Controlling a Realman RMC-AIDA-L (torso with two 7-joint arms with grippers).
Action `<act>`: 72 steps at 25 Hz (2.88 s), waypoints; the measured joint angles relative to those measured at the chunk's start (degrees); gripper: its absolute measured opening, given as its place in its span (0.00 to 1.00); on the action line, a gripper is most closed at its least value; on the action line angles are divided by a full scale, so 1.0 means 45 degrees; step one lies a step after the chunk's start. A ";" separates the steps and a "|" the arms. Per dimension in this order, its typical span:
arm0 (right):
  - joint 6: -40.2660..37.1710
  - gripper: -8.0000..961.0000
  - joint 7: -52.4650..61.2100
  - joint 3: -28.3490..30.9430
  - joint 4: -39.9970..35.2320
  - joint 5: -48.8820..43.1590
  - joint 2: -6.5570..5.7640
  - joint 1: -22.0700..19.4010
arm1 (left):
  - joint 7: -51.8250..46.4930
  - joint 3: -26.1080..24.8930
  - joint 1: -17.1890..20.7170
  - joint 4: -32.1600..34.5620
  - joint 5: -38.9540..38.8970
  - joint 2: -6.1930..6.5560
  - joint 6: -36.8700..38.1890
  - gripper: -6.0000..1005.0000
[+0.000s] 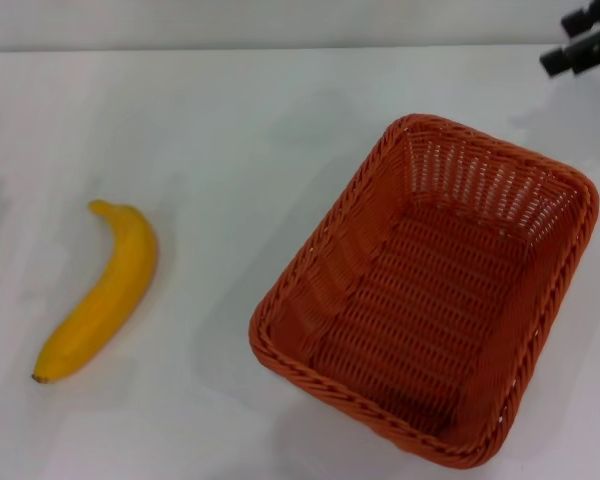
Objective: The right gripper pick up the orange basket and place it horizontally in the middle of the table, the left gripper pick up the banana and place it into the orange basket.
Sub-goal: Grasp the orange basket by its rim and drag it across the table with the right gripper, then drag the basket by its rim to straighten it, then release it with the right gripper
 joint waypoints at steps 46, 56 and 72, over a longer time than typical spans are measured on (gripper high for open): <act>0.2769 0.29 0.1247 -0.1919 0.3567 -0.7178 0.3259 0.3176 | 0.0044 -0.0020 0.0290 -0.0138 0.0014 0.0082 -0.0160 0.88; 0.2112 0.22 0.4764 -0.1861 0.3553 -0.7286 0.2288 0.3473 | 0.0032 -0.0003 0.0128 -0.0796 0.0098 0.0090 -0.0109 0.88; 0.0373 0.13 0.9292 0.1767 0.1676 -0.7352 0.1946 0.1959 | -0.0662 0.0000 -0.0710 -0.2456 0.0112 0.0844 -0.0221 0.88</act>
